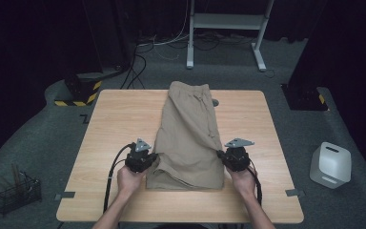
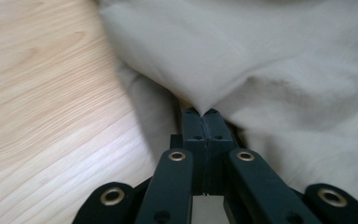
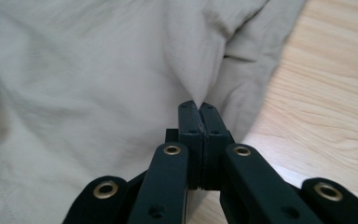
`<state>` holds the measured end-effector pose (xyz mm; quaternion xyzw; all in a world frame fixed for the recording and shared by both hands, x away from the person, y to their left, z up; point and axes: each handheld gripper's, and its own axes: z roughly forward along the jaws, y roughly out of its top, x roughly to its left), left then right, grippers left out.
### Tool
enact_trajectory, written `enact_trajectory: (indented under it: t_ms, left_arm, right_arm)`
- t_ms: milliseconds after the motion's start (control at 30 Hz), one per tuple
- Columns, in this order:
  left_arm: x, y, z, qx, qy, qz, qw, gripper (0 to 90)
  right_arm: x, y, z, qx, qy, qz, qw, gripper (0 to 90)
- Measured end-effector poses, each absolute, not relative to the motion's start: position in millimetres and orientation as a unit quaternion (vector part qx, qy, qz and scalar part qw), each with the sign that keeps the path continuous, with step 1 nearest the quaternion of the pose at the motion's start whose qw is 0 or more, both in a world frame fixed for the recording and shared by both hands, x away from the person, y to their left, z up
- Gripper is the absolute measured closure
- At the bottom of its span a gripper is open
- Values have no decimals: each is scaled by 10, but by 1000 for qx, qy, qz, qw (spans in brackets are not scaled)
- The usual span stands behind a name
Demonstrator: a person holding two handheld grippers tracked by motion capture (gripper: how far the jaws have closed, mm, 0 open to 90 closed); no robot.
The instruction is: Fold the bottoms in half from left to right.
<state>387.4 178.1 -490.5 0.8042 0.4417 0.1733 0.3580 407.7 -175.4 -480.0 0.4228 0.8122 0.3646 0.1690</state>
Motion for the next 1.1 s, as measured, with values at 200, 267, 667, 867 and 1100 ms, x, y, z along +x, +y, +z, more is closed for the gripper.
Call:
enact_trajectory:
  t_ms: [200, 267, 667, 867, 1100]
  left_arm:
    - [3663, 1738, -4940, 861, 391, 167, 280, 900]
    - [3650, 1727, -4957, 862, 389, 163, 281, 897]
    - [3932, 1684, -4805, 794, 443, 185, 373, 420]
    - [3847, 1528, -5064, 824, 427, 197, 314, 401]
    - [3596, 1609, -5161, 825, 422, 202, 318, 381]
  right_arm:
    - [4035, -1761, -4933, 417, 829, 333, 165, 893]
    - [4031, -1745, -4973, 419, 833, 325, 161, 884]
    - [4177, -1667, -4868, 432, 807, 369, 162, 677]
    - [4181, -1599, -5079, 423, 825, 345, 150, 882]
    - [3906, -1600, -5120, 398, 843, 325, 161, 876]
